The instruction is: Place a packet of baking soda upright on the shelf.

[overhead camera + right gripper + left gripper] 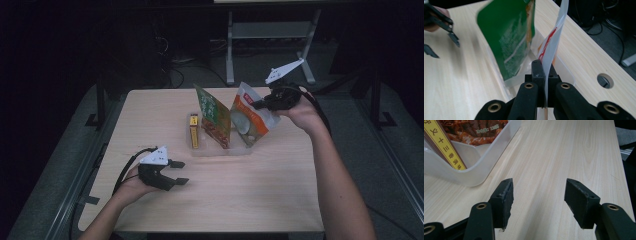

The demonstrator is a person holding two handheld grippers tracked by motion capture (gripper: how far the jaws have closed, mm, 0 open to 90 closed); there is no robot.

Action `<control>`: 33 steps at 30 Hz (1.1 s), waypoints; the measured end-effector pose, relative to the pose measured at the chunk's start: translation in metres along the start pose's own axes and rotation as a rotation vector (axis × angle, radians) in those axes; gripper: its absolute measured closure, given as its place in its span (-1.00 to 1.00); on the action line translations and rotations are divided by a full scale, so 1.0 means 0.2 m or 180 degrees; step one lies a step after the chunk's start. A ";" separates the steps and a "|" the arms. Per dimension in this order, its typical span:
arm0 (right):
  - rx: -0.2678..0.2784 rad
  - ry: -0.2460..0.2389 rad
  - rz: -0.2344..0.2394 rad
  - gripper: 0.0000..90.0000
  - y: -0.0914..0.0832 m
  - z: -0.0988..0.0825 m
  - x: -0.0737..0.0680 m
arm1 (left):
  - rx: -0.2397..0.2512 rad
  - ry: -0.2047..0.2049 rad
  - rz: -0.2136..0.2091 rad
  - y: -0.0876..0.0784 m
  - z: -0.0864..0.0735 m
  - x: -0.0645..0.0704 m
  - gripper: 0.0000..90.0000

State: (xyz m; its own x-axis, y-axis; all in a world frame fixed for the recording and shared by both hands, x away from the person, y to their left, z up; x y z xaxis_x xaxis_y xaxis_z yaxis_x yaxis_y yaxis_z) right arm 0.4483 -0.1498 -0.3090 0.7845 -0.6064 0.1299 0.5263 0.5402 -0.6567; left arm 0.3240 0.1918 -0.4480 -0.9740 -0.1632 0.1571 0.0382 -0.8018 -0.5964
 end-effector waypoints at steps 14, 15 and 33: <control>0.0188 0.0371 -0.0179 -0.12 -0.03 -0.04 0.02 | -0.0064 0.0004 -0.0047 0.02 -0.01 0.01 -0.15; 0.0230 0.0403 -0.0185 -0.19 -0.05 -0.05 0.02 | -0.0077 0.0000 -0.0049 0.02 -0.01 0.01 -0.16; 0.0418 0.0526 -0.0471 -0.61 -0.23 -0.36 -0.11 | -0.0142 -0.0211 -0.0047 0.04 -0.02 0.01 -0.53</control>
State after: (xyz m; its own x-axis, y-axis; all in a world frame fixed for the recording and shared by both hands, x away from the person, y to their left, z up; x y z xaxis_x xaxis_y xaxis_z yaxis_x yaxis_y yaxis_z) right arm 0.3829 -0.2024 -0.3348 0.6373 -0.7657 0.0870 0.6779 0.5033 -0.5359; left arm 0.3209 0.1887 -0.4558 -0.9574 -0.1906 0.2170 0.0126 -0.7782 -0.6279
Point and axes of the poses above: each handheld gripper's, and its own axes: y roughly forward along the jaws, z roughly out of its top, x roughly to its right, the point moved 4 cm from there along y, roughly forward along the jaws, and after that the axes turned 10 degrees about -z, right-handed, at the moved point
